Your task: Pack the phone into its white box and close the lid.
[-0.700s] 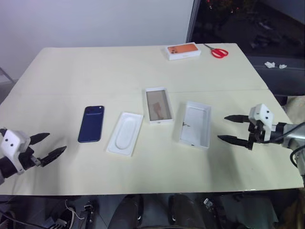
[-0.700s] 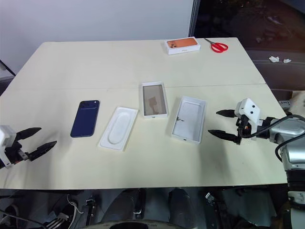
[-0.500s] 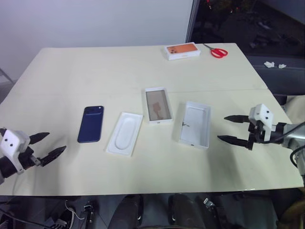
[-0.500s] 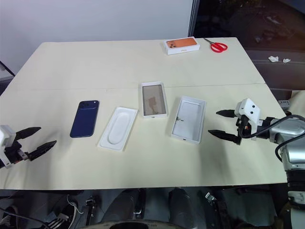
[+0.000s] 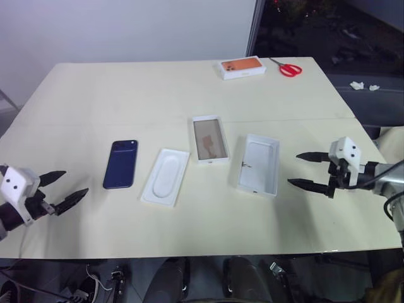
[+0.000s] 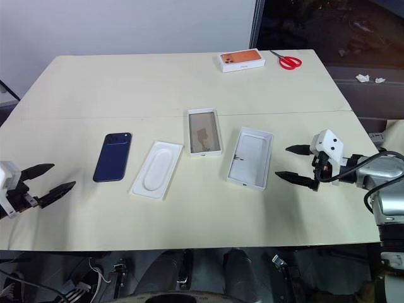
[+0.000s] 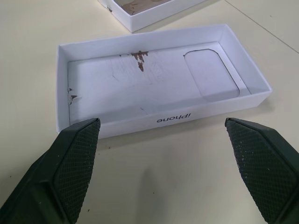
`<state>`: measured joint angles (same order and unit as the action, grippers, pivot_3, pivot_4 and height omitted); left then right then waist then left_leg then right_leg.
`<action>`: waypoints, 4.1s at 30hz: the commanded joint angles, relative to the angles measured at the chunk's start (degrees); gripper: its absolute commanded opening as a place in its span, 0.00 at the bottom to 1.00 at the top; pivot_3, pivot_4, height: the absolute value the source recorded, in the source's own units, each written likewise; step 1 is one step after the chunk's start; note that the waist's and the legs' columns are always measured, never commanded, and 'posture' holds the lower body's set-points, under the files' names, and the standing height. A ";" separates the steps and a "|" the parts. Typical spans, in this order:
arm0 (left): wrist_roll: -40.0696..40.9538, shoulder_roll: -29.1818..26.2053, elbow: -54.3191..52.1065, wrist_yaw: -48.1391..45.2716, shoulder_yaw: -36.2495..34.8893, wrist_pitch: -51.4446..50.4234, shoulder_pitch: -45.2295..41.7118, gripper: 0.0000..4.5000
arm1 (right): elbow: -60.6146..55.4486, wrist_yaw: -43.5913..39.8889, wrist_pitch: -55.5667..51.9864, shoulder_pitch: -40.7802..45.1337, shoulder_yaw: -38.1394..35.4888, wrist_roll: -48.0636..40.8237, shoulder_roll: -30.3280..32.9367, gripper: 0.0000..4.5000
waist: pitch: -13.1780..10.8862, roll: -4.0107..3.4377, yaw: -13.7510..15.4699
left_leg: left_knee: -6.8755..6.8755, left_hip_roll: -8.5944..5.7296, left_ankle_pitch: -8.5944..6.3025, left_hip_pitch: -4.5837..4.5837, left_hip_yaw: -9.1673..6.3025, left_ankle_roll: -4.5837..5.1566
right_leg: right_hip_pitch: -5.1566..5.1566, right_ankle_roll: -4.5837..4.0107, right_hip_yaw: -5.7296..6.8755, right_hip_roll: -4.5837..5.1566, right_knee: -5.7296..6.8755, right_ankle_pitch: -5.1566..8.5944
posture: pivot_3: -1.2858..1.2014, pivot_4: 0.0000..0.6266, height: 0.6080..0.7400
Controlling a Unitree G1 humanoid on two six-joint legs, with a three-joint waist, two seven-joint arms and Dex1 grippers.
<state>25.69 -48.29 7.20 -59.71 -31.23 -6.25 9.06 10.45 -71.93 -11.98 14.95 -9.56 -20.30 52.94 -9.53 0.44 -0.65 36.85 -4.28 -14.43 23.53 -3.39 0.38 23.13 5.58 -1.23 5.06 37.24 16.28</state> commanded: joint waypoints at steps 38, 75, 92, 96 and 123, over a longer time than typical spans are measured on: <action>30.05 18.06 -19.53 37.21 9.38 -69.46 -26.62 1.00 | -16.47 7.87 -7.71 12.91 13.54 1.13 -11.52 0.99 | -0.05 0.14 0.03 | 0.20 -0.06 0.06 0.01 -0.05 -0.09 | 0.06 0.05 0.01 -0.14 0.26 -0.03 | 0.52 0.24 1.00; 30.90 27.83 -12.75 46.25 3.12 -76.82 -27.45 0.01 | -17.86 8.90 -8.55 13.10 13.61 1.09 -11.10 1.00 | -0.05 0.16 0.11 | 0.22 -0.08 0.16 0.00 -0.07 -0.27 | 0.02 0.05 0.03 -0.12 0.26 -0.03 | 0.52 0.24 1.00; 35.04 22.71 -10.54 47.47 -5.29 -72.92 -32.38 0.01 | -10.65 13.17 -12.16 21.58 23.39 7.25 -20.28 1.00 | -0.07 0.21 -0.02 | 0.18 -0.01 0.30 0.00 -0.09 -0.51 | 0.12 0.05 0.00 -0.23 0.32 -0.03 | 0.52 0.24 1.00; 33.93 22.12 -11.47 47.41 -3.35 -69.92 -32.73 0.01 | -1.57 13.42 -7.00 26.46 27.66 13.17 -22.91 1.00 | -0.06 0.24 0.11 | 0.21 -0.10 0.31 0.00 -0.09 -0.52 | 0.11 0.05 0.02 -0.15 0.30 -0.03 | 0.52 0.24 1.00; 39.04 21.33 -12.66 53.69 -4.89 -68.62 -35.42 0.00 | -5.15 3.14 -10.55 25.20 29.06 12.69 -25.98 0.01 | -0.06 0.28 -0.13 | 0.19 -0.07 0.31 0.00 -0.10 -0.53 | 0.10 0.05 0.02 -0.21 0.30 -0.03 | 0.52 0.24 1.00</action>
<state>62.71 -25.94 -4.89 -6.49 -34.61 -75.38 -25.10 10.41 -67.82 -20.08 40.36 21.14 -5.27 26.35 -9.59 0.72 -0.78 37.04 -4.35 -14.12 23.53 -3.49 -0.15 23.23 5.63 -1.20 4.85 37.54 16.25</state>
